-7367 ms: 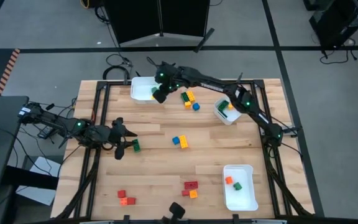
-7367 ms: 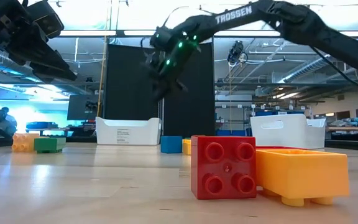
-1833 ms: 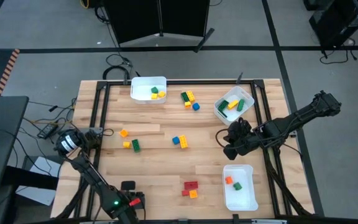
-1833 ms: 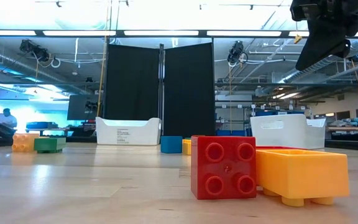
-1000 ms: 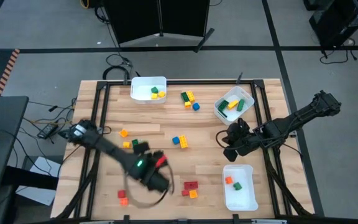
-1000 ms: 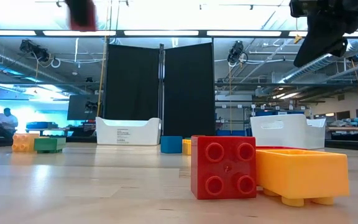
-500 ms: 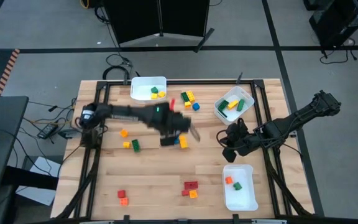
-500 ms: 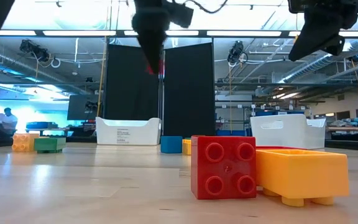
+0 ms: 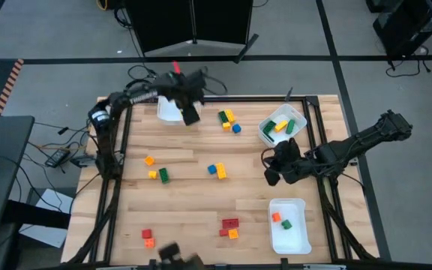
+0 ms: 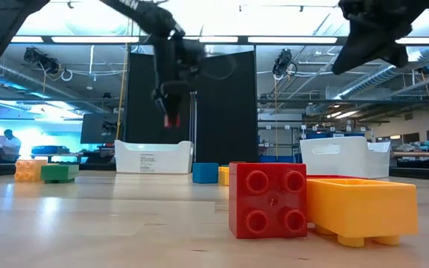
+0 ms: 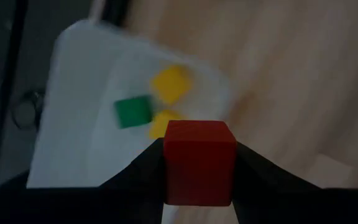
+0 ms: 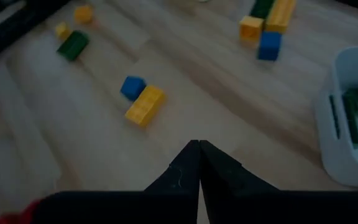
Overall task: Sort blocks by size
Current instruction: Put the red square block into the top left white bin
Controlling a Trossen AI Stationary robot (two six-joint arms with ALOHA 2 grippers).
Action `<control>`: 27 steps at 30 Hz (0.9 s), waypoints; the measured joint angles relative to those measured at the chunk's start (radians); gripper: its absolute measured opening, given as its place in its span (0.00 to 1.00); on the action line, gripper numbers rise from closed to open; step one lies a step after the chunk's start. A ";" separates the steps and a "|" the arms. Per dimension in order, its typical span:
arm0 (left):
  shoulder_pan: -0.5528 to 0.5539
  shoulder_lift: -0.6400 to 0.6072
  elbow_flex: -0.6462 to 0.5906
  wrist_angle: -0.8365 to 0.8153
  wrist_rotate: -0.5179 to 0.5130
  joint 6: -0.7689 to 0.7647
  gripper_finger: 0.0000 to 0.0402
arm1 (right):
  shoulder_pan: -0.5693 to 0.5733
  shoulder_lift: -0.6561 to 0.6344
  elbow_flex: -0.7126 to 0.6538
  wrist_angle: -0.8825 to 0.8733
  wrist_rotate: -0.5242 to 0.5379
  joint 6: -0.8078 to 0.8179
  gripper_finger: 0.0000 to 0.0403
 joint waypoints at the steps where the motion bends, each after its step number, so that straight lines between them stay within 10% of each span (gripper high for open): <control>1: 0.039 0.000 -0.008 0.008 0.008 0.000 0.35 | -0.015 0.000 0.000 0.002 0.001 0.011 0.06; 11: 0.268 0.031 -0.034 0.086 0.087 0.017 0.35 | -0.151 0.000 0.000 0.011 0.006 0.063 0.03; 27: 0.280 0.170 -0.034 0.087 0.089 0.050 0.35 | -0.262 0.000 0.000 0.053 0.006 0.063 0.03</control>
